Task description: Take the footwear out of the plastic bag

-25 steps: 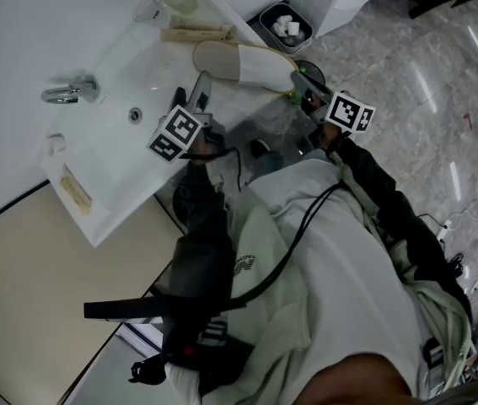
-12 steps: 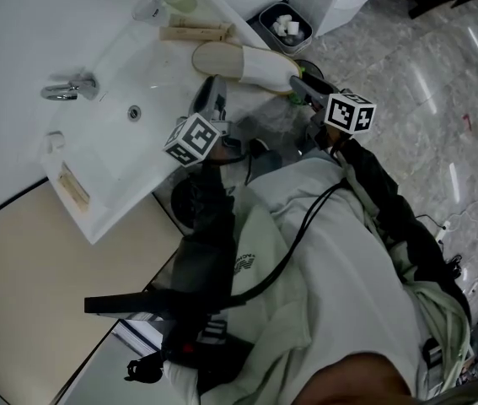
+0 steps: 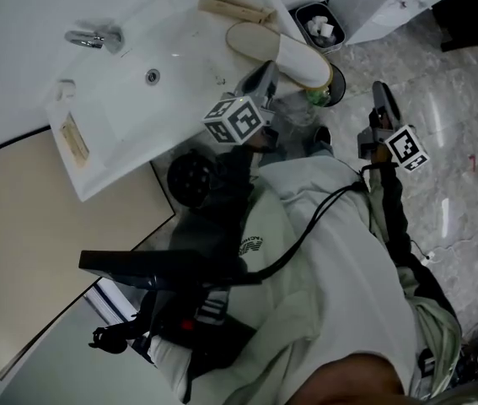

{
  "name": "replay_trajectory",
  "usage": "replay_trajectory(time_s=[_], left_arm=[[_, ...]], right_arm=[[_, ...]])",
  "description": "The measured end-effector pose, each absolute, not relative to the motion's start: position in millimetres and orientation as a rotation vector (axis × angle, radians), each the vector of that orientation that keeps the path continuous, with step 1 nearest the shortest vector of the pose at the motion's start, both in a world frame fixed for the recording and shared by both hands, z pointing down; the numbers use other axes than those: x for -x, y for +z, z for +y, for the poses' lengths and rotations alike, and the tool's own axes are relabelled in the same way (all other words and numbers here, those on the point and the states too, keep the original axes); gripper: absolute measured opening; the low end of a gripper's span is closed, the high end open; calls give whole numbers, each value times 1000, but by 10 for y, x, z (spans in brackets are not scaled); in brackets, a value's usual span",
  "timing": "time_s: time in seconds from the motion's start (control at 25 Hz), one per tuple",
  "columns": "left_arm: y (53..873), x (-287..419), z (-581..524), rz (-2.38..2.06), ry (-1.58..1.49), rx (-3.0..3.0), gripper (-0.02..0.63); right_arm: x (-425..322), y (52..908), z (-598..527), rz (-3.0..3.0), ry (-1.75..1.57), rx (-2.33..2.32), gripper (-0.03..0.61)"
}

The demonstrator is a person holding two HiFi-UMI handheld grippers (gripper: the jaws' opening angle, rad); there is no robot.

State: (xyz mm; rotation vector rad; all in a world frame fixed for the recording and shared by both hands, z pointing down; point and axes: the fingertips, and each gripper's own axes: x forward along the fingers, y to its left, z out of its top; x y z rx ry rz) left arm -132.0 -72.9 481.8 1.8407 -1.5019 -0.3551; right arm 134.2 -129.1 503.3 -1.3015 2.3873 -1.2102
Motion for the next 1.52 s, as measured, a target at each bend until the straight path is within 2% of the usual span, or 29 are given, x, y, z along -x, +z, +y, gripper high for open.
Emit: replay_trajectory(time_s=[0.28,0.52,0.72,1.52], left_arm=[[4791,748,-654,-1355,-345,-1916,8],[4759,304,-582,-1328,-342,-1972,6],[4753,330,-512,-1418,-424,-1914,8],[4865,312,-439,-1607,-484,-1759,8]], right_arm=[[-1001,4583,-1116,2636,-1073,1075,4],[-493,4431,-726,2867,-1012,728,2],[-292,4485,-416,2999,-989,513,2],[-312,4595,-405,3062,-1070,246,2]])
